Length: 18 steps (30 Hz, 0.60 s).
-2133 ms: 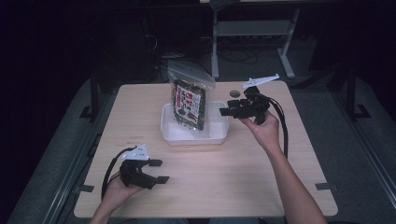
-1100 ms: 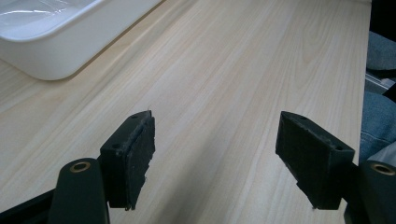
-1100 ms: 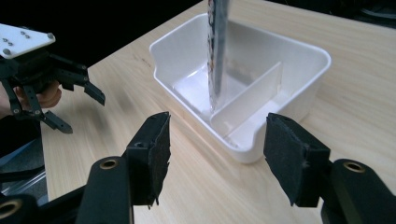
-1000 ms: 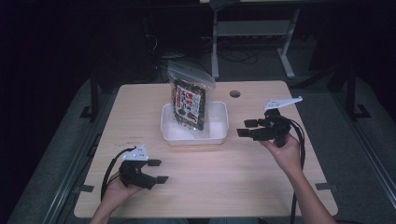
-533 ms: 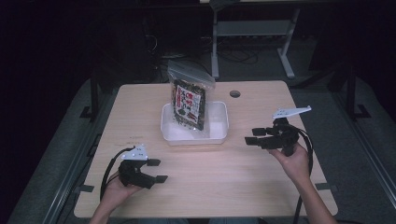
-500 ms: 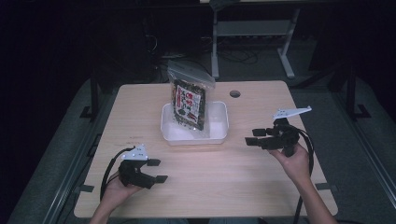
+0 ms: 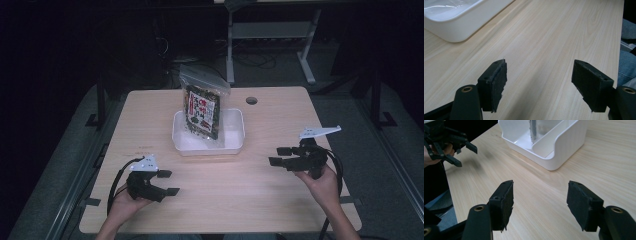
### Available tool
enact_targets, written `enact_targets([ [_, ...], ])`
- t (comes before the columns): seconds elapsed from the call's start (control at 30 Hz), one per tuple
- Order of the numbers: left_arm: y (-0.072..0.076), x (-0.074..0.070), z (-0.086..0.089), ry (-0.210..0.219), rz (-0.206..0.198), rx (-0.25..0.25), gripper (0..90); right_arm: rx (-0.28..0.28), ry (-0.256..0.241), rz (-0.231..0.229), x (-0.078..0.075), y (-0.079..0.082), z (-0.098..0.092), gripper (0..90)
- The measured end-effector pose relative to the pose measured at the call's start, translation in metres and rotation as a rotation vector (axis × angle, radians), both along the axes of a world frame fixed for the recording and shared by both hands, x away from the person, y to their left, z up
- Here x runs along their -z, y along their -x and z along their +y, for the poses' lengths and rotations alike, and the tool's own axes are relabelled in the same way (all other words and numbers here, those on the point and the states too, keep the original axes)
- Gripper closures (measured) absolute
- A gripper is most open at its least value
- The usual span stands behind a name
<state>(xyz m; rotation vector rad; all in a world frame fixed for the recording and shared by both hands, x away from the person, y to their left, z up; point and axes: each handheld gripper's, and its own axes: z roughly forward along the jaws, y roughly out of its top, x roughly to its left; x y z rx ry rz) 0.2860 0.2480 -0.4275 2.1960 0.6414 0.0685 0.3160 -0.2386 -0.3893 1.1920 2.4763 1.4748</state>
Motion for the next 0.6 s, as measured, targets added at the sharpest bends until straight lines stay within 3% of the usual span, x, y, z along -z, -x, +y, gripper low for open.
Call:
enact_targets([
  [0.6, 0.002, -0.002, -0.004, 0.001, -0.009, 0.008, 27.4, 0.003, -0.041, 0.042, 0.029, 0.028, -0.010, 34.7],
])
